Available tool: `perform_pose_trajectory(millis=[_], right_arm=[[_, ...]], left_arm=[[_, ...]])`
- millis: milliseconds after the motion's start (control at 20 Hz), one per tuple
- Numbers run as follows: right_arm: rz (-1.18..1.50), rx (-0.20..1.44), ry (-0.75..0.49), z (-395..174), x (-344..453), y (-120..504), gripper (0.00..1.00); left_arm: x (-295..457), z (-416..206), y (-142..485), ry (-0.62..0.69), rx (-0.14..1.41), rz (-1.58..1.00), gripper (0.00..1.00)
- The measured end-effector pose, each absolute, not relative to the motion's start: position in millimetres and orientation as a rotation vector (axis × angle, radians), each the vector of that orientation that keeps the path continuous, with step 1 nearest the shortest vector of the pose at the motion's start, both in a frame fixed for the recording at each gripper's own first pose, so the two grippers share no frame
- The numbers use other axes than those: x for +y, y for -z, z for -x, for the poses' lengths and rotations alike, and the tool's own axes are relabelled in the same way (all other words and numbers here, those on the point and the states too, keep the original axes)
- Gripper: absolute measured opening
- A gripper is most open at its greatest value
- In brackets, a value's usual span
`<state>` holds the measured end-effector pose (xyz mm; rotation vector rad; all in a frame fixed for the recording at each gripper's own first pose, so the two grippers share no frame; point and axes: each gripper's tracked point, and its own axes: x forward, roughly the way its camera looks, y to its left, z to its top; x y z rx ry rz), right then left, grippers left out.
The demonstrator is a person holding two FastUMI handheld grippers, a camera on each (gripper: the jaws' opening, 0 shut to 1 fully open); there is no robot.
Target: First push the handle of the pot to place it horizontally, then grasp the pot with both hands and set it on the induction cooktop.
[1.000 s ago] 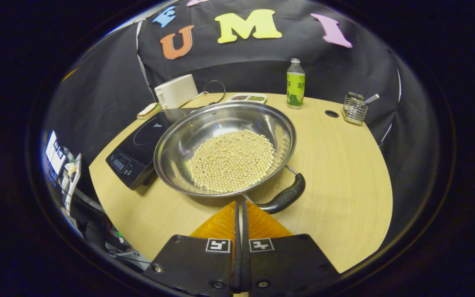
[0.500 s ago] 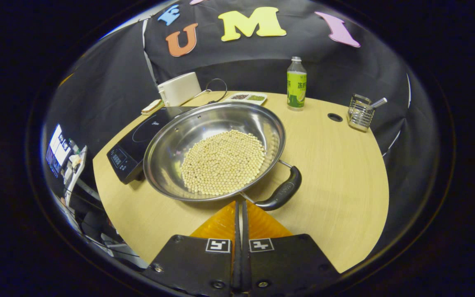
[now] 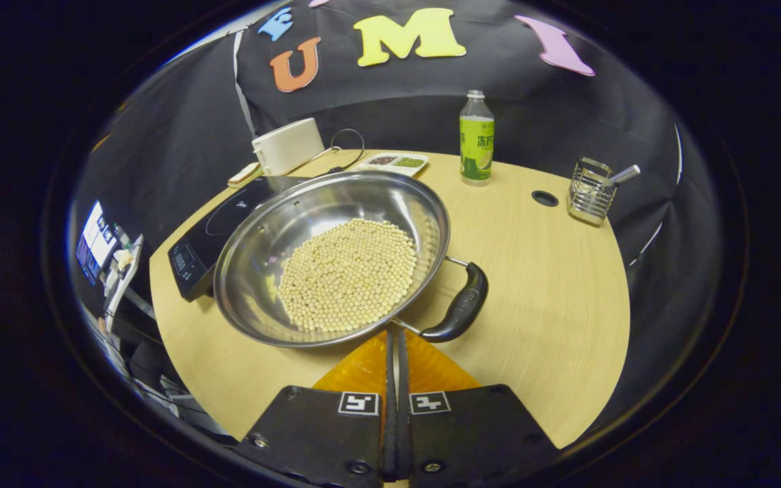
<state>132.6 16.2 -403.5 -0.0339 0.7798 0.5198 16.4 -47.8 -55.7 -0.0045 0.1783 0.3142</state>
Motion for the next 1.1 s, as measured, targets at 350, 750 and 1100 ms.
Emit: perform_pose_trajectory(millis=[350, 750, 1100], right_arm=[[0.069, 0.784, -0.507, -144, 12, 405, 0.04], [0.097, 0.739, -0.343, -131, -11, 382, 0.04], [0.048, 0.656, -0.153, -90, -18, 341, 0.45]], left_arm=[[-37, -17, 64, -0.34, 0.191, 0.005, 0.96], [-30, -30, 94, -0.23, 0.208, 0.03, 0.97], [-23, -46, 143, -0.043, 0.259, 0.073, 0.97]])
